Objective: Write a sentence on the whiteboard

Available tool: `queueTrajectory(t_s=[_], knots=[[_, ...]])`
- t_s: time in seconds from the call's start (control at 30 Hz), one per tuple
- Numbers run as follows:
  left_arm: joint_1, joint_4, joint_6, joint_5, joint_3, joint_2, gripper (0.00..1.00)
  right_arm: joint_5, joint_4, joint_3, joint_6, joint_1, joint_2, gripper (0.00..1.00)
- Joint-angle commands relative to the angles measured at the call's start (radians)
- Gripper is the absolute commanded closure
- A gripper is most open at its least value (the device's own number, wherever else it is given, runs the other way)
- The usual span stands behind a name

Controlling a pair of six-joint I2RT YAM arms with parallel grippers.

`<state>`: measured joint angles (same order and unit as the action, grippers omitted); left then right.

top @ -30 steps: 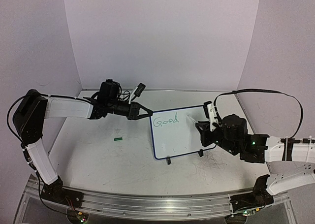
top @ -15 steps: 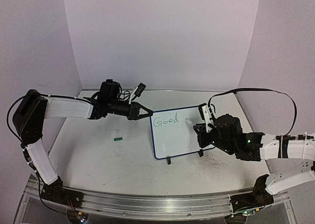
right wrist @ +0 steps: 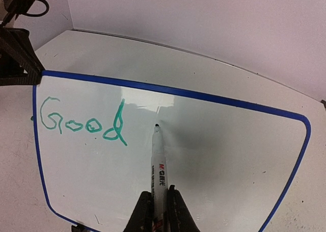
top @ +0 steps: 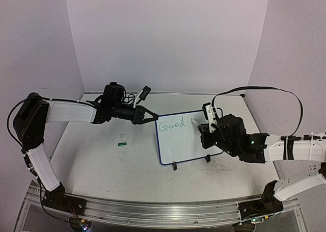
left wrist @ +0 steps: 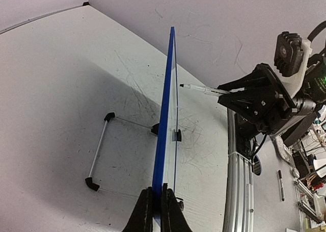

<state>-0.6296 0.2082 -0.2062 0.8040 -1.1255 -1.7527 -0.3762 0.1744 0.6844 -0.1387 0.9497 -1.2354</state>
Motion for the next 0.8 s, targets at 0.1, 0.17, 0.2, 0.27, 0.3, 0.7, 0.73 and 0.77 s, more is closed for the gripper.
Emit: queueTrajectory(t_s=[0.1, 0.17, 0.2, 0.27, 0.3, 0.7, 0.73, 0.77], knots=[[-0.022, 0.005, 0.036, -0.017, 0.003, 0.025, 1.0, -0.045, 0.025, 0.049, 0.002, -0.001, -0.012, 1.0], [-0.023, 0.005, 0.037, -0.017, 0.003, 0.025, 1.0, -0.048, 0.025, 0.051, 0.005, -0.001, -0.015, 1.0], [-0.024, 0.005, 0.037, -0.017, 0.003, 0.024, 1.0, -0.048, 0.026, 0.053, 0.007, -0.001, -0.017, 1.0], [-0.024, 0.005, 0.037, -0.016, 0.003, 0.024, 1.0, -0.048, 0.027, 0.056, 0.009, -0.001, -0.023, 1.0], [-0.024, 0.005, 0.038, -0.015, 0.003, 0.024, 1.0, -0.049, 0.028, 0.058, 0.01, -0.001, -0.027, 1.0], [-0.024, 0.004, 0.039, -0.012, 0.001, 0.025, 1.0, -0.059, 0.024, 0.063, -0.003, -0.001, -0.058, 1.0], [-0.023, 0.004, 0.039, -0.012, 0.001, 0.025, 1.0, -0.058, 0.022, 0.064, -0.005, 0.0, -0.06, 1.0], [-0.024, 0.004, 0.039, -0.011, 0.001, 0.025, 1.0, -0.058, 0.017, 0.065, -0.007, 0.0, -0.06, 1.0]])
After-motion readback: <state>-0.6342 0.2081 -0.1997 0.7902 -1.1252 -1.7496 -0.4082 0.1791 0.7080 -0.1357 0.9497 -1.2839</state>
